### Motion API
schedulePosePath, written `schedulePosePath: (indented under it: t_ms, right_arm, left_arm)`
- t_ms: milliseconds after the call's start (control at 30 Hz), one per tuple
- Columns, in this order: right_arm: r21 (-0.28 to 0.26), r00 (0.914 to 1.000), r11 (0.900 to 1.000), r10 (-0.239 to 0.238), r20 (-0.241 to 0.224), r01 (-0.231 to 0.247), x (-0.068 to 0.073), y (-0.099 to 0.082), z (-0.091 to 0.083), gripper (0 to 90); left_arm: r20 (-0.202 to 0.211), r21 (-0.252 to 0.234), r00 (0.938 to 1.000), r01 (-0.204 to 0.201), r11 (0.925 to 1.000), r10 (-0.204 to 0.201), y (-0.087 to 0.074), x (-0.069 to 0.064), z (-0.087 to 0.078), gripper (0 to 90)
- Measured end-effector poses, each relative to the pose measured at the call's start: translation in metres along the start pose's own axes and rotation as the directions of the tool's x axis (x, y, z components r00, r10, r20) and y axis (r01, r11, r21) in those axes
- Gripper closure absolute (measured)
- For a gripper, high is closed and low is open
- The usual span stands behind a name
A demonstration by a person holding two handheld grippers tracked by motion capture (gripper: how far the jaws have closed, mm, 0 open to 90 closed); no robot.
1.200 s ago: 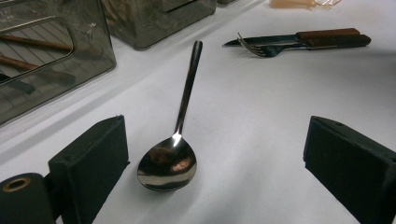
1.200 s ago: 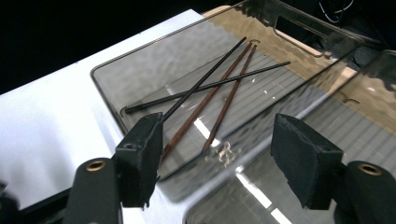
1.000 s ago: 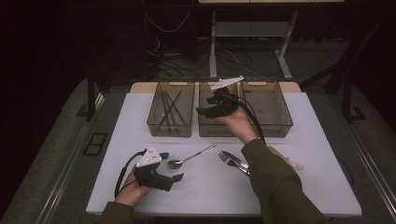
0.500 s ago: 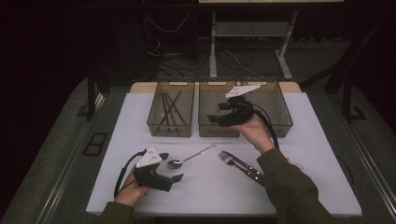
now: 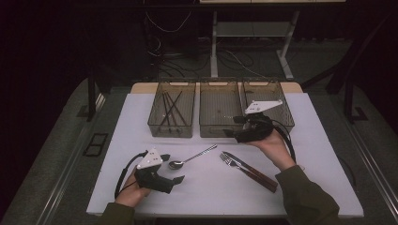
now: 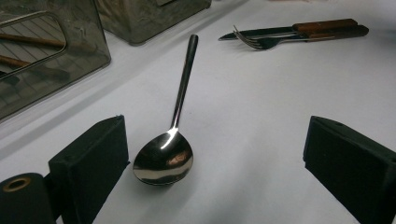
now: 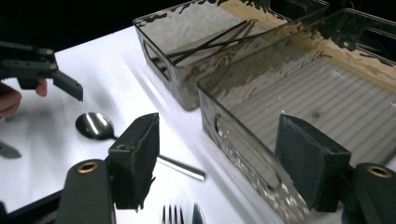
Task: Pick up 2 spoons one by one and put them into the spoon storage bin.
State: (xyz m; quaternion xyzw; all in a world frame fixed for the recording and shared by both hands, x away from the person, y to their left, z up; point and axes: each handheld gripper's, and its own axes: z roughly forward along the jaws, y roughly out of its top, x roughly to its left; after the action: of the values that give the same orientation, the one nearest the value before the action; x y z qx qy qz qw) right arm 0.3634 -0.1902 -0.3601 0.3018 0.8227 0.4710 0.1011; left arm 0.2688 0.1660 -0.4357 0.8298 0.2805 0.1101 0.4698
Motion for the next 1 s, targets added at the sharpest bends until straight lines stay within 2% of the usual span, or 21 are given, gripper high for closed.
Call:
schedulePosePath:
  t_ms: [700, 933, 1000]
  right_arm:
    - [0.019, 0.9987, 0.9992, 0.034, 0.038, -0.035, -0.007, -0.069, -0.059, 30.8]
    - [0.012, 0.9969, 0.9978, 0.065, 0.044, -0.066, -0.012, -0.086, -0.077, 30.7]
    - [0.016, 0.9959, 0.9974, 0.069, 0.058, -0.07, -0.014, -0.092, -0.081, 30.7]
  left_arm:
    - [-0.004, 0.002, 1.0, 0.0, 1.0, 0.0, 0.0, -0.001, -0.001, 6.0]
    - [-0.009, 0.004, 1.0, -0.002, 1.0, 0.002, 0.0, 0.0, -0.001, 6.0]
    - [-0.009, 0.004, 1.0, -0.001, 1.0, 0.001, 0.0, 0.0, -0.001, 6.0]
